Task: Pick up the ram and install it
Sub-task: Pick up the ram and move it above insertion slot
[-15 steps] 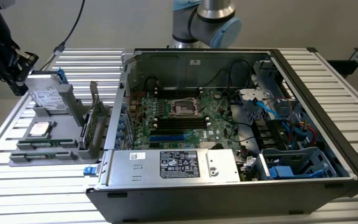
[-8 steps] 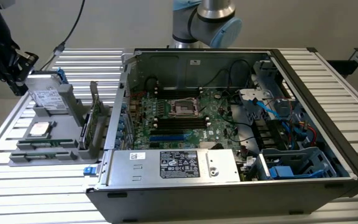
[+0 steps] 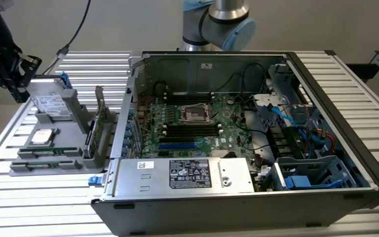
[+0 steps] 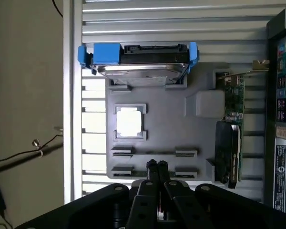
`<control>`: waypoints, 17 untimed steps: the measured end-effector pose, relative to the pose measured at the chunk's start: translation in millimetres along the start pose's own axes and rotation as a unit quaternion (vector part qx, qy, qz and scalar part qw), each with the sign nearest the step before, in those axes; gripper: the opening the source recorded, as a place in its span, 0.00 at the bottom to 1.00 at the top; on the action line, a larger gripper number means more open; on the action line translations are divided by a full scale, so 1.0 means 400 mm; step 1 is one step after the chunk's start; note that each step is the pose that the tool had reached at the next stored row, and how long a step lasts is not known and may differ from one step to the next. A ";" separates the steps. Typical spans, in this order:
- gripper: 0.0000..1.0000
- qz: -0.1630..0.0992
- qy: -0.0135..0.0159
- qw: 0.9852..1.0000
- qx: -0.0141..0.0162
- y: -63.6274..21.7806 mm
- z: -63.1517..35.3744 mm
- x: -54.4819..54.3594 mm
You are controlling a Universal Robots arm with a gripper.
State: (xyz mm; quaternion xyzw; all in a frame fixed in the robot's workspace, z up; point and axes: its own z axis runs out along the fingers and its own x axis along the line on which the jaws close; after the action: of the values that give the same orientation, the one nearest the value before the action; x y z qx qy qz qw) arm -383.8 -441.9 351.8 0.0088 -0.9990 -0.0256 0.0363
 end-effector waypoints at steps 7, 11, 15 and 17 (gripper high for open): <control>0.10 -0.064 0.003 0.998 0.005 -0.001 0.019 -0.002; 0.10 -0.100 0.004 0.995 0.007 -0.002 0.031 -0.002; 0.10 -0.136 0.006 0.991 0.010 -0.002 0.042 -0.003; 0.10 -0.154 0.007 0.988 0.011 -0.002 0.048 -0.004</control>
State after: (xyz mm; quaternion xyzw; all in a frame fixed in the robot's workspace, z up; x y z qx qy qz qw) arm -383.7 -441.9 332.7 0.1633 -0.9856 -0.0197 0.0387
